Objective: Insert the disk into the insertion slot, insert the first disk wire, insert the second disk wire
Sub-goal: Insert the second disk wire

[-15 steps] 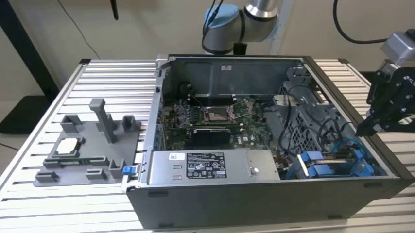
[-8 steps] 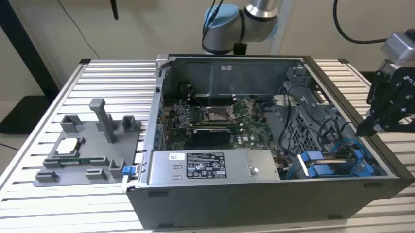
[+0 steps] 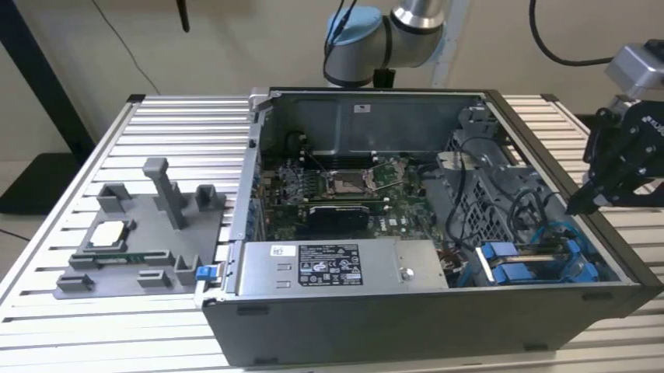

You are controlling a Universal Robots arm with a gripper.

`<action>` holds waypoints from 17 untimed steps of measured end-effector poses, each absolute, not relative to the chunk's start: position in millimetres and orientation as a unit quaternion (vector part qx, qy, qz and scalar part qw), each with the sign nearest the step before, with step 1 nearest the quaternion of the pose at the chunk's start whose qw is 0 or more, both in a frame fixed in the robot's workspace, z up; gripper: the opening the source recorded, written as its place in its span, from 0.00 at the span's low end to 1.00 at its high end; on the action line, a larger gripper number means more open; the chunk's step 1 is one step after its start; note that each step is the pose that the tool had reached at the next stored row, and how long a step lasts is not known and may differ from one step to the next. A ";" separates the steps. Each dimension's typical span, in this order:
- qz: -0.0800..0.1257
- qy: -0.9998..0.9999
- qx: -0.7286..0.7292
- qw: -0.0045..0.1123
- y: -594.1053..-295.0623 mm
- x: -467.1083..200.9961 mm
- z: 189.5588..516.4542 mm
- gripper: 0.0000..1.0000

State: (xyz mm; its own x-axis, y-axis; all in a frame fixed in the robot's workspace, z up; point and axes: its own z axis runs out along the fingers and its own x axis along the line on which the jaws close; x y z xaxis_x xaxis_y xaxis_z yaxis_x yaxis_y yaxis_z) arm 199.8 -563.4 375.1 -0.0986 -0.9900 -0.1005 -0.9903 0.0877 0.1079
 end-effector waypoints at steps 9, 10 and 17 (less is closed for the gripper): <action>0.075 0.737 -0.671 0.000 -557.4 183.4 382.7 0.00; 0.075 0.737 -0.671 0.000 -557.0 181.3 382.9 0.00; 0.076 0.737 -0.671 -0.002 -556.6 164.0 386.5 0.00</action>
